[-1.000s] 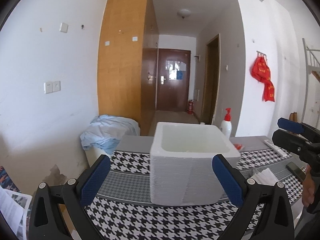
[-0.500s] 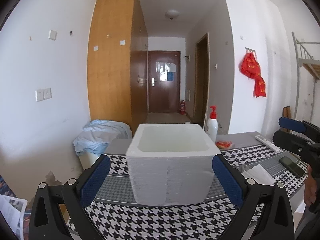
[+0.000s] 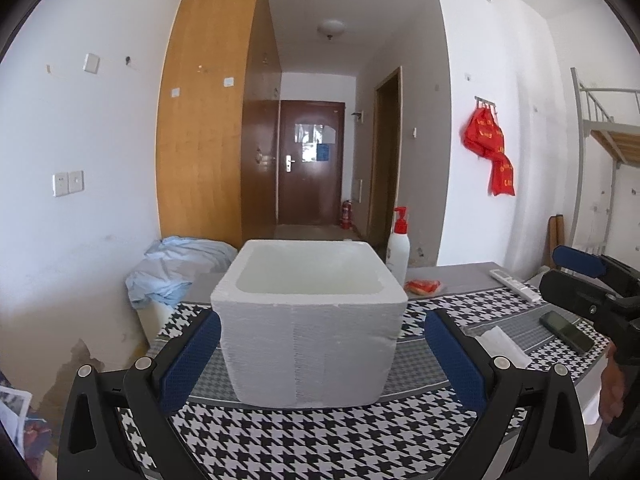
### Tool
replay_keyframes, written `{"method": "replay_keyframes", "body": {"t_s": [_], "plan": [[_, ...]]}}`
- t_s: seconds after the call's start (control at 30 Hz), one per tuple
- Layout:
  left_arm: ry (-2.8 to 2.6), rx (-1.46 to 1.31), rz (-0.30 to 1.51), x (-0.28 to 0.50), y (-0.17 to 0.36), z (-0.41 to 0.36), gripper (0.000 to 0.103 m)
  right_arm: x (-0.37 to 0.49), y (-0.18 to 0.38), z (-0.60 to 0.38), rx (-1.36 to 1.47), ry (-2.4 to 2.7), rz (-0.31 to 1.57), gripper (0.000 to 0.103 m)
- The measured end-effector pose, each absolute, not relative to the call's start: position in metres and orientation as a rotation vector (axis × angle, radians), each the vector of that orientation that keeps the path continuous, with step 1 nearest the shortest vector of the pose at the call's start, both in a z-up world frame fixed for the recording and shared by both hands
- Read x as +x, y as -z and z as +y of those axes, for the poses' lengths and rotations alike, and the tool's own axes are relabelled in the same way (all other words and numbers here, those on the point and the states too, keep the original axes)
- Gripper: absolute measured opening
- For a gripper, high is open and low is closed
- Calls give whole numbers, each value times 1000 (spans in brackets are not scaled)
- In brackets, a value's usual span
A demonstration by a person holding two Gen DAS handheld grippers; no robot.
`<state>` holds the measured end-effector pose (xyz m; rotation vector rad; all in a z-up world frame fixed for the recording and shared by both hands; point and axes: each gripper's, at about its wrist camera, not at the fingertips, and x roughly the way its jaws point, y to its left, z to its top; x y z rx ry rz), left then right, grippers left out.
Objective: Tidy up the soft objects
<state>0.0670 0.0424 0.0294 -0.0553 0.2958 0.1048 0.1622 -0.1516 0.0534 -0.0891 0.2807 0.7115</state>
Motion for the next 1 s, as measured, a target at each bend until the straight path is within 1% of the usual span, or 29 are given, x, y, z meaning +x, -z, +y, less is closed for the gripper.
{"method": "replay_keyframes", "body": {"t_s": [0.47,1.0], "plan": [[-55,-90,300,73,-20,34,102,156,-44,-169,-73,-662,290,95],[30,-74,332,87,-6,10,102,165,-24,-203,-23,-563,350,95]]}}
